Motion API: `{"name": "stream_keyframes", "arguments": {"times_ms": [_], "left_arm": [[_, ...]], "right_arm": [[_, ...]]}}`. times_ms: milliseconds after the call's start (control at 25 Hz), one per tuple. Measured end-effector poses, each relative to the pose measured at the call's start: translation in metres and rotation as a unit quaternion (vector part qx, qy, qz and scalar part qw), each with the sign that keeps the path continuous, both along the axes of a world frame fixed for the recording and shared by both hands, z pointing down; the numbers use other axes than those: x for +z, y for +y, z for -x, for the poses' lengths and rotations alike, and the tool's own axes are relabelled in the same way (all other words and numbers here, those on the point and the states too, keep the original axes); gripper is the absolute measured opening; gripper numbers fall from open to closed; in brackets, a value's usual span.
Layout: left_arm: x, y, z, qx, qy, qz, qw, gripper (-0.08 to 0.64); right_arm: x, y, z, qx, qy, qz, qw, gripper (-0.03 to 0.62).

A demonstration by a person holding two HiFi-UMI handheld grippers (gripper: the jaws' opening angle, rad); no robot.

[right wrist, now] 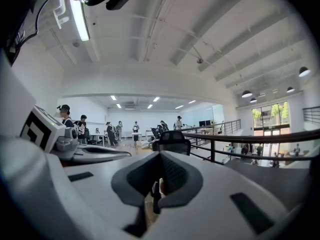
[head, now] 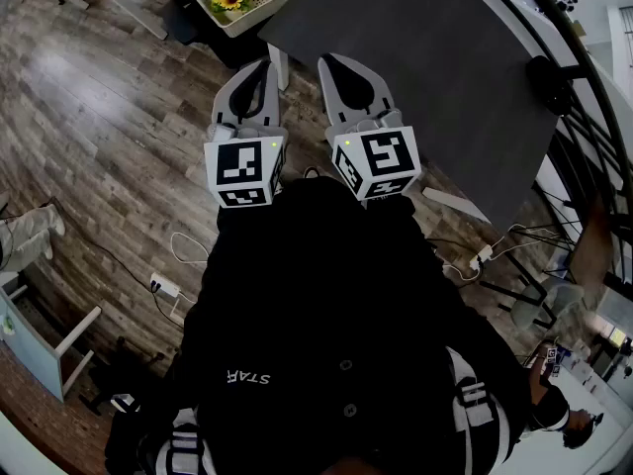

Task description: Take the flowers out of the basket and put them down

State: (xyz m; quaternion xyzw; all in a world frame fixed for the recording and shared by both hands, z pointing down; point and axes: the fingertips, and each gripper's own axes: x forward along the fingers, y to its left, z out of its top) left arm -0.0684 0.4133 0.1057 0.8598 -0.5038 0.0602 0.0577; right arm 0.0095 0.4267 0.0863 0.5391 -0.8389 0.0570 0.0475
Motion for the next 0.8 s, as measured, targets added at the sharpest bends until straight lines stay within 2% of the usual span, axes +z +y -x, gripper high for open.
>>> {"name": "stream_keyframes", "arguments": {"times_ms": [800], "left_arm": [[0.006, -0.030, 0.000, -0.026, -0.004, -0.001, 0.9997, 0.003]], "right_arm": [[0.008, -0.034, -0.006, -0.015, -0.002, -0.005, 1.000, 0.012]]}}
